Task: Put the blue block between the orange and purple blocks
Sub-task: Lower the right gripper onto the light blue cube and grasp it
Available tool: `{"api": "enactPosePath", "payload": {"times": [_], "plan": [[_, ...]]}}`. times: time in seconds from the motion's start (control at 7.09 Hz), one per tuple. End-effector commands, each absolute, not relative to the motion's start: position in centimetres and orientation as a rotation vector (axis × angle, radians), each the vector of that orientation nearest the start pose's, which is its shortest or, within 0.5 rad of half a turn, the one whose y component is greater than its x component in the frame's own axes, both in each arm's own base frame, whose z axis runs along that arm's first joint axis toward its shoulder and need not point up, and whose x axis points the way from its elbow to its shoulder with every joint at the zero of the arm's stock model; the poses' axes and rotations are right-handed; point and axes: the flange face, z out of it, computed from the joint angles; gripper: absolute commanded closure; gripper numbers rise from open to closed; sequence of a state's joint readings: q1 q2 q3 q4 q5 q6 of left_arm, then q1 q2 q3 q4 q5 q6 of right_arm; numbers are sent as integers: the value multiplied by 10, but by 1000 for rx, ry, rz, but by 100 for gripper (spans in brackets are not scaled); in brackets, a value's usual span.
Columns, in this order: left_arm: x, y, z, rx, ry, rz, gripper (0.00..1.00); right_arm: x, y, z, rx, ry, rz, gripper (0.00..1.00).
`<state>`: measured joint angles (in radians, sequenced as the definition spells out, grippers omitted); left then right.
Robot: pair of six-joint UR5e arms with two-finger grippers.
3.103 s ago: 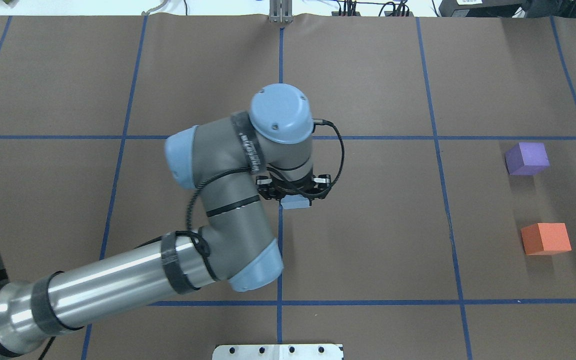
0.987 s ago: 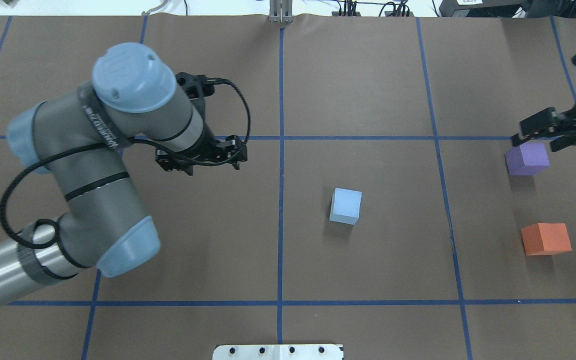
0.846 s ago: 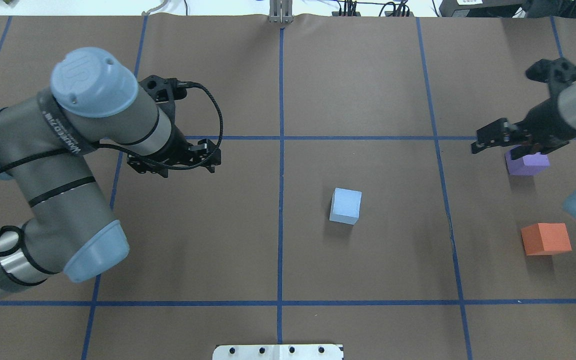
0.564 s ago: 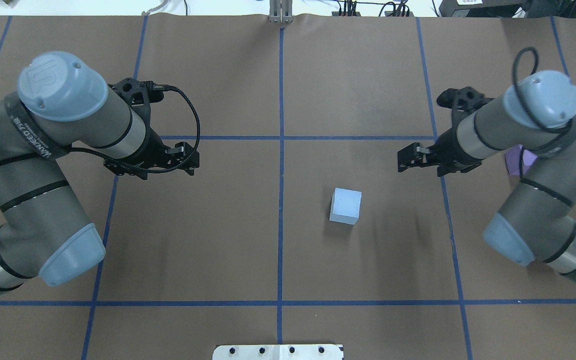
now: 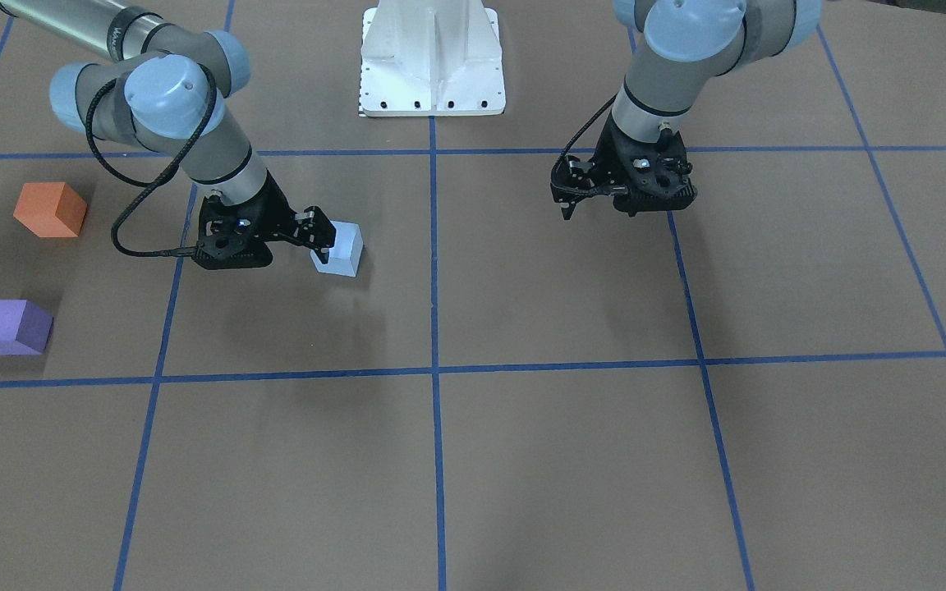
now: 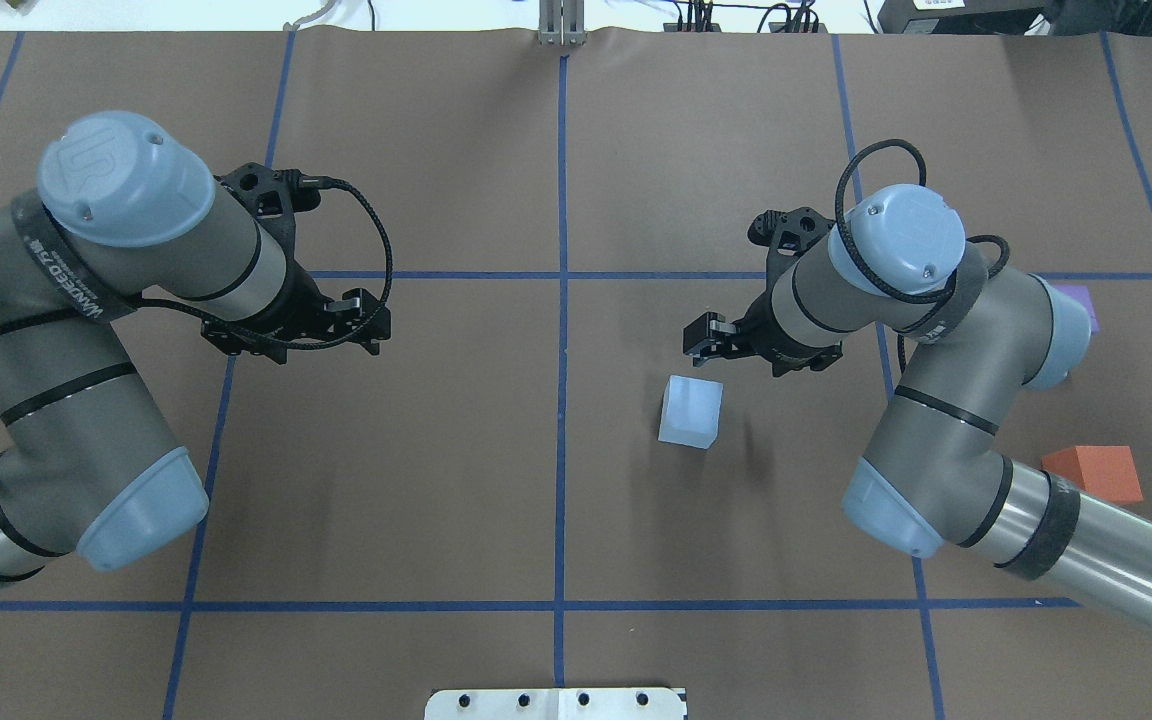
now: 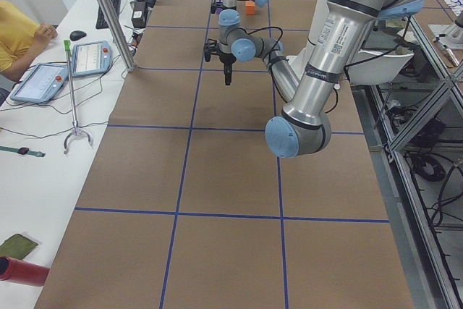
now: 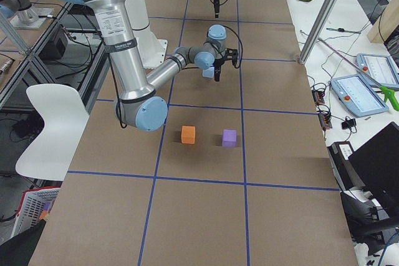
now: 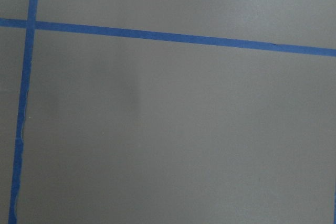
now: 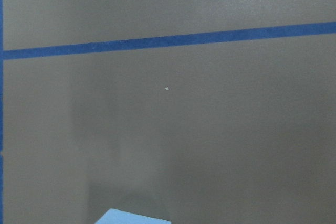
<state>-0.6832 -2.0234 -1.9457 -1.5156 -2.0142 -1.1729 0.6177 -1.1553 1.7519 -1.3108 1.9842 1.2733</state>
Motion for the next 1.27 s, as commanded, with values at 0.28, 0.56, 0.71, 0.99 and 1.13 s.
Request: {"api": "enactPosePath", "payload": {"times": [0.28, 0.56, 0.71, 0.99, 1.13], "plan": [[401, -441, 254, 31, 873, -97, 0, -486, -422, 304, 33, -928, 124, 1], [401, -442, 255, 31, 873, -97, 0, -496, -413, 304, 30, -924, 107, 1], [401, -442, 255, 30, 871, -98, 0, -502, -406, 306, 36, -916, 101, 1], [401, -442, 255, 29, 871, -99, 0, -507, -407, 309, 35, -906, 103, 1], [402, -442, 256, 28, 870, -99, 0, -509, -407, 311, 34, -904, 104, 2]]}}
